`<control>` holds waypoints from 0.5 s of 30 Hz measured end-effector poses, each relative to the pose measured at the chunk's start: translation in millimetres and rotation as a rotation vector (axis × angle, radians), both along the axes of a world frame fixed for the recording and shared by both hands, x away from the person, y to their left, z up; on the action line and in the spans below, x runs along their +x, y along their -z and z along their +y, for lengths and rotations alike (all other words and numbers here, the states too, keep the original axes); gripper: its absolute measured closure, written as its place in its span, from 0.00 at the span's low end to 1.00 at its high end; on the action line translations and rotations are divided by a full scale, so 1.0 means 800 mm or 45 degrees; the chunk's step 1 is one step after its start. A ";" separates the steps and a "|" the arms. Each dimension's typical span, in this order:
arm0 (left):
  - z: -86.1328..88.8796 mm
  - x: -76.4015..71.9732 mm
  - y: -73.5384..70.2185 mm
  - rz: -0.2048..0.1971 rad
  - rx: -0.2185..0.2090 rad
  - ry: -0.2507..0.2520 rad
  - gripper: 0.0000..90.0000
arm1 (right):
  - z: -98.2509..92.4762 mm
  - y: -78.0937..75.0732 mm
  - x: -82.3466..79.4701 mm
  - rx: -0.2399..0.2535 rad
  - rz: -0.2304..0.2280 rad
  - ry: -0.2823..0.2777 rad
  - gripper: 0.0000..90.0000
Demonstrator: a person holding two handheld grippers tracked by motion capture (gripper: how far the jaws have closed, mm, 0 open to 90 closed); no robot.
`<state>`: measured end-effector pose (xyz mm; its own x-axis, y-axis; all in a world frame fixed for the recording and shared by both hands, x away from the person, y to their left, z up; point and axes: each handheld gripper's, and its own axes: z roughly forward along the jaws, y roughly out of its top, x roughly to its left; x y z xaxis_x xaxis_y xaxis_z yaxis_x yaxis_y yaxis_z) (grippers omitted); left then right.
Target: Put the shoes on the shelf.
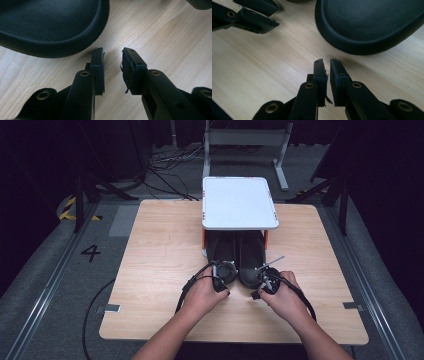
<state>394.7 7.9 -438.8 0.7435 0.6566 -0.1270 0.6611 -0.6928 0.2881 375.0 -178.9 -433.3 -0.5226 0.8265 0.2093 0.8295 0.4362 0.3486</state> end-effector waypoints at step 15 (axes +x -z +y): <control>-0.006 0.026 -0.002 -0.087 0.039 -0.115 0.84 | 0.001 -0.002 0.042 -0.028 -0.042 0.087 0.95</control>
